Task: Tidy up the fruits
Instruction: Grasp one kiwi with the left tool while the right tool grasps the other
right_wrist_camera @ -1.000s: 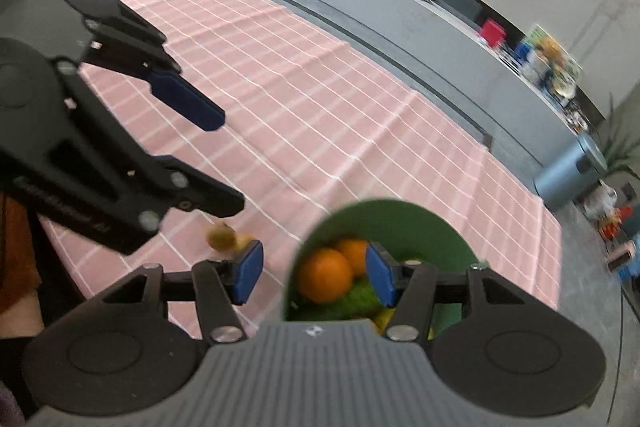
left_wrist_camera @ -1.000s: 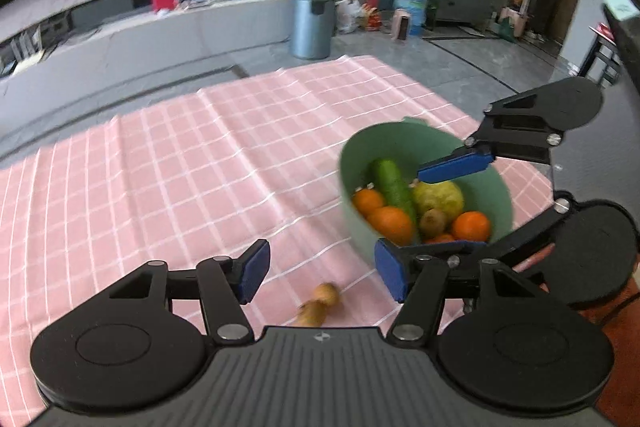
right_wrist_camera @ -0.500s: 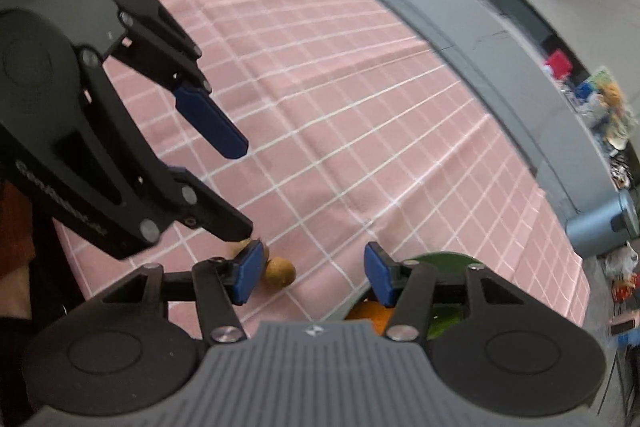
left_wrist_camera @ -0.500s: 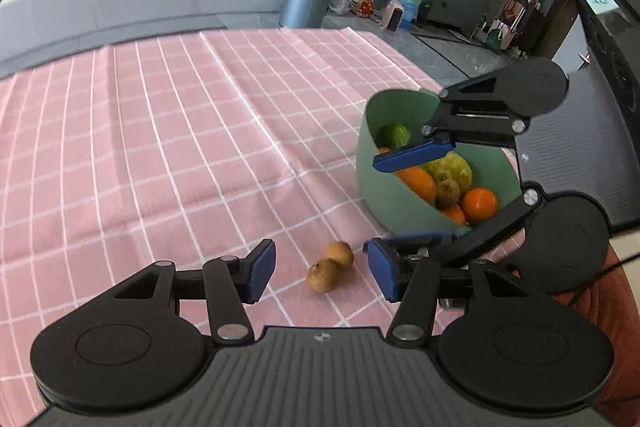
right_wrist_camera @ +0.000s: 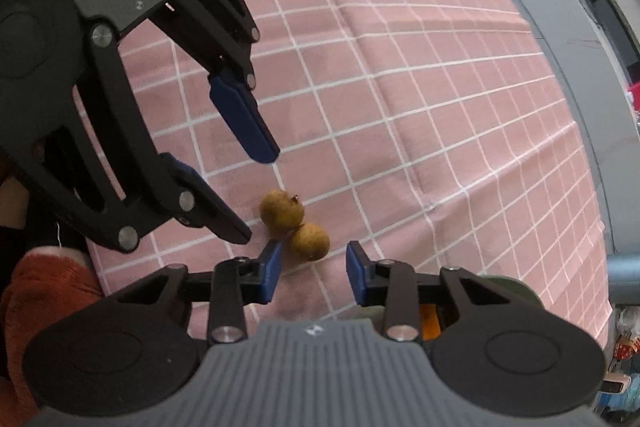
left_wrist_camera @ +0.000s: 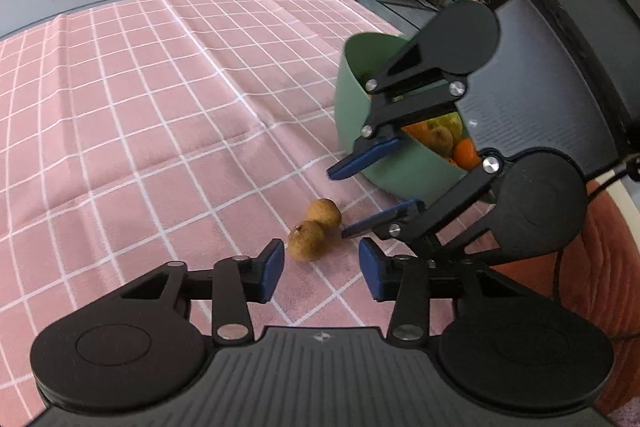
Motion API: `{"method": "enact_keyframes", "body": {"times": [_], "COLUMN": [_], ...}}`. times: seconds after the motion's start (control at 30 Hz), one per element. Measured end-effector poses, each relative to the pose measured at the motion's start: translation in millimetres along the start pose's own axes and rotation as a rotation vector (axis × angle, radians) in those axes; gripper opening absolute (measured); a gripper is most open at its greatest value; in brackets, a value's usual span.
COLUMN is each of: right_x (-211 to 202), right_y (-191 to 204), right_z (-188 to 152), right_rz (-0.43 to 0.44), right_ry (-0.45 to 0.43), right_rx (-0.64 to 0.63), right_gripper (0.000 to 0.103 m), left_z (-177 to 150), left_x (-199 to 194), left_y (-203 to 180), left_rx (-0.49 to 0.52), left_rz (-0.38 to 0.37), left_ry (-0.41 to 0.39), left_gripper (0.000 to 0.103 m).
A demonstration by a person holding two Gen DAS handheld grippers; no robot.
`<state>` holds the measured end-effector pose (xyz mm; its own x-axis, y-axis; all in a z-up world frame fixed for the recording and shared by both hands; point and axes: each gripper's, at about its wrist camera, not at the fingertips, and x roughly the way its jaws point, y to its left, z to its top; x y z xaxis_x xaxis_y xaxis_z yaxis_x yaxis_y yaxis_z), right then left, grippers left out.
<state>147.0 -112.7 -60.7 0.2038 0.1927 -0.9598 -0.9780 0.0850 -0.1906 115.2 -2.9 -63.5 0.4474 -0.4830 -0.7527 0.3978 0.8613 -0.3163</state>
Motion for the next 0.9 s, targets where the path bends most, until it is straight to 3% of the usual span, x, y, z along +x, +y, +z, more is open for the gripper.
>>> {"method": "enact_keyframes", "body": {"times": [0.13, 0.3, 0.5, 0.67, 0.9], "right_x": [9.0, 15.2, 19.8, 23.6, 18.1], "right_y": [-0.4, 0.1, -1.3, 0.5, 3.8], "right_z": [0.0, 0.1, 2.3, 5.3, 5.5], "right_rz": [0.023, 0.051, 0.04, 0.026, -0.005], "right_ry": [0.007, 0.017, 0.016, 0.017, 0.006], "right_rx": [-0.028, -0.053, -0.069, -0.077, -0.059], "right_gripper": [0.029, 0.024, 0.022, 0.02, 0.018], "left_z": [0.9, 0.1, 0.7, 0.5, -0.3], "left_x": [10.1, 19.3, 22.9, 24.0, 21.1], "left_y": [0.6, 3.7, 3.7, 1.5, 1.3], "left_rx": [0.008, -0.001, -0.003, 0.009, 0.001], "left_rz": [0.001, 0.007, 0.016, 0.034, 0.055], "left_ry": [0.014, 0.027, 0.03, 0.031, 0.016], "left_gripper": [0.04, 0.038, 0.038, 0.028, 0.027]}}
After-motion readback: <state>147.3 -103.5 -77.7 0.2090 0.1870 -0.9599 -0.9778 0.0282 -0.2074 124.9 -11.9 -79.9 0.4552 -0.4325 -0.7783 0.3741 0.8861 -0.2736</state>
